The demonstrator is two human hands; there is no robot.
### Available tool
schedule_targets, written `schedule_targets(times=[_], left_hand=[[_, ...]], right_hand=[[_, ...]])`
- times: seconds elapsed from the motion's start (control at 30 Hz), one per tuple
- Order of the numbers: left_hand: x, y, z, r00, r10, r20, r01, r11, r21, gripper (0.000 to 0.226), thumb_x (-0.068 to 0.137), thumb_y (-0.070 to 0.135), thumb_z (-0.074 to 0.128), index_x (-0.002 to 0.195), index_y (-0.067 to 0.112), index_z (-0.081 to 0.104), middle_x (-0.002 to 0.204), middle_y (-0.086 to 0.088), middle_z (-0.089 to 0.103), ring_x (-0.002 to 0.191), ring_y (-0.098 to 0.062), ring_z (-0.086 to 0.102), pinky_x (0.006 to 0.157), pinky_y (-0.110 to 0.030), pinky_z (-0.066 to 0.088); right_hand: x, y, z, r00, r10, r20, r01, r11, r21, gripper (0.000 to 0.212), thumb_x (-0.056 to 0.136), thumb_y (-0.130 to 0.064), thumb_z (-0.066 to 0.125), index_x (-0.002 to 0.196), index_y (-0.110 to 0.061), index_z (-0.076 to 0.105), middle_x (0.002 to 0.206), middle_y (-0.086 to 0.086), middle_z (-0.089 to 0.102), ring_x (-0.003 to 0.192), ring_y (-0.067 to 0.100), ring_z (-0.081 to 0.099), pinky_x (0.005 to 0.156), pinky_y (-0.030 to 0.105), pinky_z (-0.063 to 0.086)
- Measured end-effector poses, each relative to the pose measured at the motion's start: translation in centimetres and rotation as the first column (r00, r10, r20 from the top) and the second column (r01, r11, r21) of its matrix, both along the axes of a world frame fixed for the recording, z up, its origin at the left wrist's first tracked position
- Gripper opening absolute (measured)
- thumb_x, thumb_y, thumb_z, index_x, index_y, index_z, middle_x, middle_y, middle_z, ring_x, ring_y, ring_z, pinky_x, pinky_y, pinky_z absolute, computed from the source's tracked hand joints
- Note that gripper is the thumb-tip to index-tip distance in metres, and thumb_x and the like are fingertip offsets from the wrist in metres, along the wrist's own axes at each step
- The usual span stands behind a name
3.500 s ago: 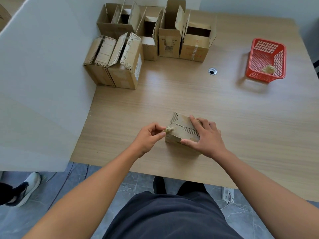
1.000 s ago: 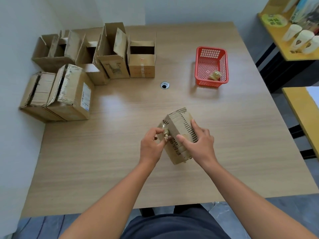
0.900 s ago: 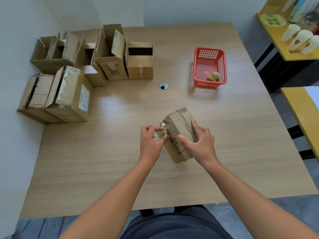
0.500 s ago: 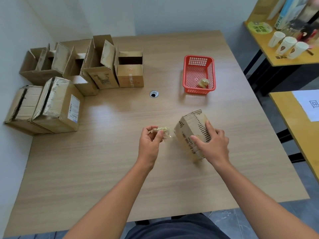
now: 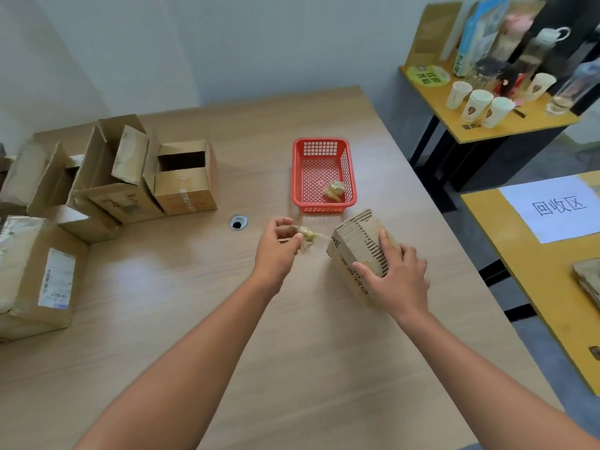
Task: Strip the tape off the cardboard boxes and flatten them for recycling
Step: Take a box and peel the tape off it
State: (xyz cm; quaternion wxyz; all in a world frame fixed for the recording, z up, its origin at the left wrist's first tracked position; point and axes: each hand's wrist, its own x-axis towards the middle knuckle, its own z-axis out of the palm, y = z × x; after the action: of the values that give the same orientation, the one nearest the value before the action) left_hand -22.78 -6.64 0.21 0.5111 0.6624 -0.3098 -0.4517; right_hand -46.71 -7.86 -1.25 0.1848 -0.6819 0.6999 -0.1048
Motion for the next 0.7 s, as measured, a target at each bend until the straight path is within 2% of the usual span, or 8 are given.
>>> schedule_targets(times=[0.1, 0.23, 0.3, 0.47, 0.6, 0.7], left_hand=[[-0.6, -6.0, -1.1, 1.000, 0.026, -0.010, -0.026, 1.000, -0.006, 0.015, 0.094, 0.005, 0.067, 0.097, 0.016, 0.058, 0.093, -0.007, 0.065, 0.078, -0.020, 0.065, 0.082, -0.037, 0.059], [-2.0, -13.6, -3.6, 0.984, -0.052, 0.171, 0.050, 0.999, 0.018, 0.012, 0.093, 0.020, 0.072, 0.089, 0.012, 0.064, 0.080, 0.000, 0.066, 0.074, -0.016, 0.060, 0.071, -0.038, 0.054], [-2.6, -17.1, -4.7, 0.959, -0.052, 0.279, 0.048, 0.999, 0.019, 0.013, 0.092, 0.025, 0.073, 0.085, 0.018, 0.065, 0.082, 0.006, 0.067, 0.077, -0.012, 0.061, 0.067, -0.029, 0.050], [-3.2, -23.4, -7.2, 0.834, -0.061, 0.548, -0.013, 0.991, 0.130, 0.015, 0.093, 0.035, 0.068, 0.084, 0.025, 0.062, 0.086, 0.011, 0.067, 0.088, -0.016, 0.064, 0.076, -0.034, 0.049], [-3.4, -24.7, -8.7, 0.686, -0.189, 0.703, -0.045, 0.953, 0.300, 0.011, 0.093, 0.039, 0.063, 0.091, 0.029, 0.060, 0.097, 0.006, 0.066, 0.101, -0.024, 0.060, 0.083, -0.035, 0.036], [-3.2, -24.7, -9.5, 0.610, -0.248, 0.752, -0.022, 0.944, 0.329, 0.009, 0.095, 0.036, 0.058, 0.100, 0.029, 0.060, 0.105, -0.002, 0.070, 0.108, -0.029, 0.058, 0.089, -0.038, 0.037]], right_hand=[[-1.1, -4.0, -0.6, 0.999, -0.017, -0.050, 0.015, 0.999, -0.038, 0.091, 0.082, -0.087, 0.043, 0.159, -0.048, 0.014, 0.146, 0.005, 0.036, 0.124, 0.030, 0.038, 0.095, 0.050, 0.044], [-1.8, -7.6, -2.7, 0.989, 0.005, -0.150, -0.010, 0.999, -0.035, 0.090, 0.084, -0.088, 0.036, 0.160, -0.047, 0.010, 0.150, 0.005, 0.033, 0.126, 0.030, 0.038, 0.095, 0.049, 0.046], [-1.8, -8.4, -3.6, 0.984, -0.006, -0.176, -0.008, 0.997, -0.080, 0.088, 0.084, -0.087, 0.036, 0.160, -0.046, 0.016, 0.148, 0.006, 0.036, 0.124, 0.030, 0.040, 0.093, 0.047, 0.046], [-1.8, -9.0, -4.9, 0.990, -0.025, -0.137, -0.002, 0.982, -0.191, 0.085, 0.083, -0.080, 0.054, 0.155, -0.037, 0.042, 0.137, 0.011, 0.051, 0.111, 0.035, 0.049, 0.085, 0.046, 0.047], [-1.8, -8.9, -5.0, 0.991, -0.024, -0.130, -0.003, 0.979, -0.205, 0.083, 0.083, -0.080, 0.047, 0.152, -0.034, 0.048, 0.133, 0.014, 0.053, 0.107, 0.036, 0.051, 0.082, 0.046, 0.048], [-1.7, -9.0, -5.0, 0.993, -0.037, -0.111, 0.010, 0.972, -0.235, 0.083, 0.081, -0.079, 0.042, 0.150, -0.033, 0.051, 0.130, 0.015, 0.055, 0.105, 0.037, 0.052, 0.080, 0.046, 0.047]])
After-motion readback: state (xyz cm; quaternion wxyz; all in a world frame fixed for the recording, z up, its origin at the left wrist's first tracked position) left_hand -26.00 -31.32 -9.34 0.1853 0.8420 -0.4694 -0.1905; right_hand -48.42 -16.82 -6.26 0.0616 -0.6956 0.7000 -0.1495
